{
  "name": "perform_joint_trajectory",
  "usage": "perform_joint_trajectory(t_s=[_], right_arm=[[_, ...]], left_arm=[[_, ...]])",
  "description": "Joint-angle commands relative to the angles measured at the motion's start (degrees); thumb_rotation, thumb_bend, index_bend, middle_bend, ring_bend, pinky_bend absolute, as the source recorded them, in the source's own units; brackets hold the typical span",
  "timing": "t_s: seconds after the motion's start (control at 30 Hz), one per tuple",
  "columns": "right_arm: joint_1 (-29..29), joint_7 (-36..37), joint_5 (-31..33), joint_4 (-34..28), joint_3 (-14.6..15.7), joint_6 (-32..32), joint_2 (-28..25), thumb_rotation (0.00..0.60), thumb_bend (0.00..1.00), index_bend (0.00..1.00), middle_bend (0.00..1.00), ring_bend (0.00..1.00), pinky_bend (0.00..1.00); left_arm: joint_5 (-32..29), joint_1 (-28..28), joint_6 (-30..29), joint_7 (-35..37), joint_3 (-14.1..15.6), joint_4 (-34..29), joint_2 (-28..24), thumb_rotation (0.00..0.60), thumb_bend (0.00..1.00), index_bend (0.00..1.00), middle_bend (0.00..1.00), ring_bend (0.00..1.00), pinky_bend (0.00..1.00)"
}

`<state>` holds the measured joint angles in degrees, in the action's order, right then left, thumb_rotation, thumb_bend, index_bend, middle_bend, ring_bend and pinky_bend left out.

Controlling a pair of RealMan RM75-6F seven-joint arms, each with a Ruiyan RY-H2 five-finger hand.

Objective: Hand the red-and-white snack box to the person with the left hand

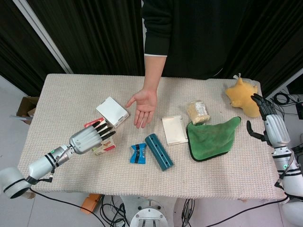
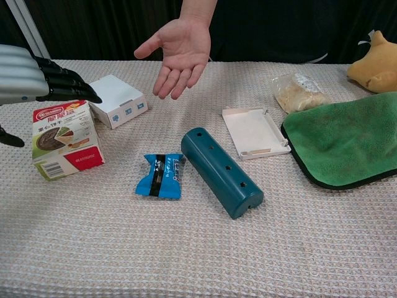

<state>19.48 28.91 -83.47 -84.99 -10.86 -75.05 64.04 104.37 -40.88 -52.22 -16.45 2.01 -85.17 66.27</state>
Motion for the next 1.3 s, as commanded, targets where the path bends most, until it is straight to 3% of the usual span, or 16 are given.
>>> perform_joint_trajectory(t_s=[0.03,0.33,0.73,1.3], right_arm=[[-0.06,-0.27,0.09,0.06,0.2,0.14,0.13,0.6,0.45,0.0,0.0,0.0,0.04],[-0.04,-0.56,0.57,0.43,0.26,0.39,0.57,0.6,0.45,0.0,0.0,0.0,0.04],[0.16,-0.88,0.82,0.97,0.48,1.04,1.21,0.6,0.46,0.0,0.0,0.0,0.04],[0.31,-1.77,1.03,0.64,0.48,1.18,1.57,0.6,0.46,0.0,0.0,0.0,0.04]], left_arm=[[2.97,-1.99,0.18,-0.06,1.41,2.71,1.85,0.6,0.02,0.04,0.08,0.08,0.21],[6.93,-5.33,0.23,4.15,4.36,8.67,3.18,0.6,0.0,0.02,0.08,0.06,0.18],[6.56,-6.72,1.33,4.1,6.39,7.43,-0.79,0.6,0.0,0.02,0.07,0.06,0.18],[7.75,-7.36,0.42,3.7,8.03,13.08,4.39,0.6,0.0,0.02,0.05,0.06,0.18]])
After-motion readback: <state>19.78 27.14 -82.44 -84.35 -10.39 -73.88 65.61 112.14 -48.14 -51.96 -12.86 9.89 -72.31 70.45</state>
